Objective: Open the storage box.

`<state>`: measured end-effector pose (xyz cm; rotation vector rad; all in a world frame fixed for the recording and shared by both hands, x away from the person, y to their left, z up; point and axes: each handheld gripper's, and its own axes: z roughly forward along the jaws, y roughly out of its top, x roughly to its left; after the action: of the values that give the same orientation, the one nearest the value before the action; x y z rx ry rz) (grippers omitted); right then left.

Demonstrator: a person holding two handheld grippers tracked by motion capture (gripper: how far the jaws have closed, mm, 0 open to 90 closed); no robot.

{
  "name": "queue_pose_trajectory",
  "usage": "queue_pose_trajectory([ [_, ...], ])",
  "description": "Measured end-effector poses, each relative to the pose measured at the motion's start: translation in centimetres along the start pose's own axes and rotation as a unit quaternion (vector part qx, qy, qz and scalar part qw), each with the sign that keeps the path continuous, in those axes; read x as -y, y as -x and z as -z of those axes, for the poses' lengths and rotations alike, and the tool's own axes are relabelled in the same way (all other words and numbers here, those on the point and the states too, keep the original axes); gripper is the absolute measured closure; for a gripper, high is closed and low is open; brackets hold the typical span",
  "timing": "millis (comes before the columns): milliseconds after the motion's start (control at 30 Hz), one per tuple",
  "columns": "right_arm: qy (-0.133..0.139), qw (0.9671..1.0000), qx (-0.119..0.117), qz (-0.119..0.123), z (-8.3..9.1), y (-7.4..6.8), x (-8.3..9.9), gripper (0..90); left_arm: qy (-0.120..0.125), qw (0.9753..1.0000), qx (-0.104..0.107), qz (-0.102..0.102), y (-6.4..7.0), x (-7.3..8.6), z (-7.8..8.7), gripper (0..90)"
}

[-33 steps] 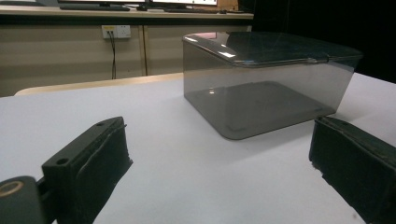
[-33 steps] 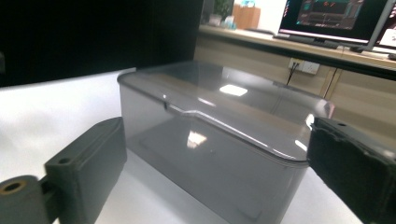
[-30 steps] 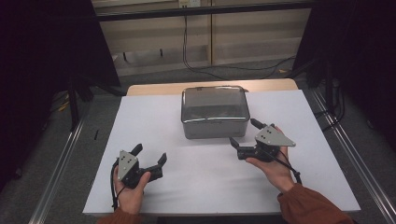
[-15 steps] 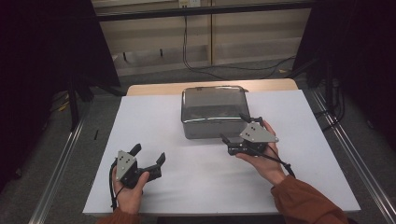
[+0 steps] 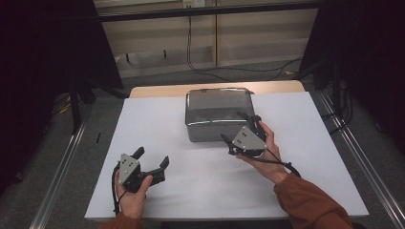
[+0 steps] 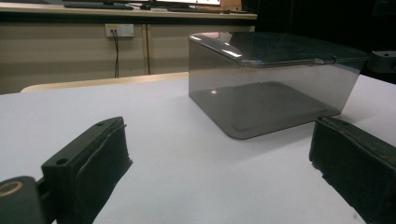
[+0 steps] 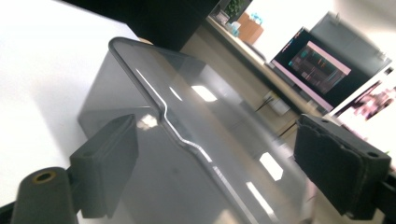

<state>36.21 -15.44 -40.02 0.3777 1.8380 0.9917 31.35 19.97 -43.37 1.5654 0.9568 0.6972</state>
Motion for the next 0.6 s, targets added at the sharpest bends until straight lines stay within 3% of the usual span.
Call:
queue_pose_trajectory([
  [33,0.0,1.0,0.0,0.0,0.0,0.0,0.0,14.7,0.0,1.0,0.0,0.0,0.0,0.0,0.0,4.4],
  [167,-0.009,0.9984,-0.005,0.055,-0.6,-0.3,-0.5,20.5,0.0,1.0,0.0,0.0,0.0,0.0,0.0,4.4],
  [333,-0.021,0.995,-0.005,0.097,-1.2,-0.9,-0.5,24.0,-0.001,1.0,0.0,0.0,0.0,0.0,0.0,4.3],
  [500,-0.027,0.9921,0.003,0.122,-1.5,-1.2,-0.6,27.4,-0.004,1.0,0.0,-0.002,0.0,0.1,-0.1,4.4],
  [600,-0.036,0.9867,0.004,0.158,-1.9,-1.7,-0.6,32.6,-0.005,1.0,0.001,-0.006,0.0,0.0,-0.1,4.3],
])
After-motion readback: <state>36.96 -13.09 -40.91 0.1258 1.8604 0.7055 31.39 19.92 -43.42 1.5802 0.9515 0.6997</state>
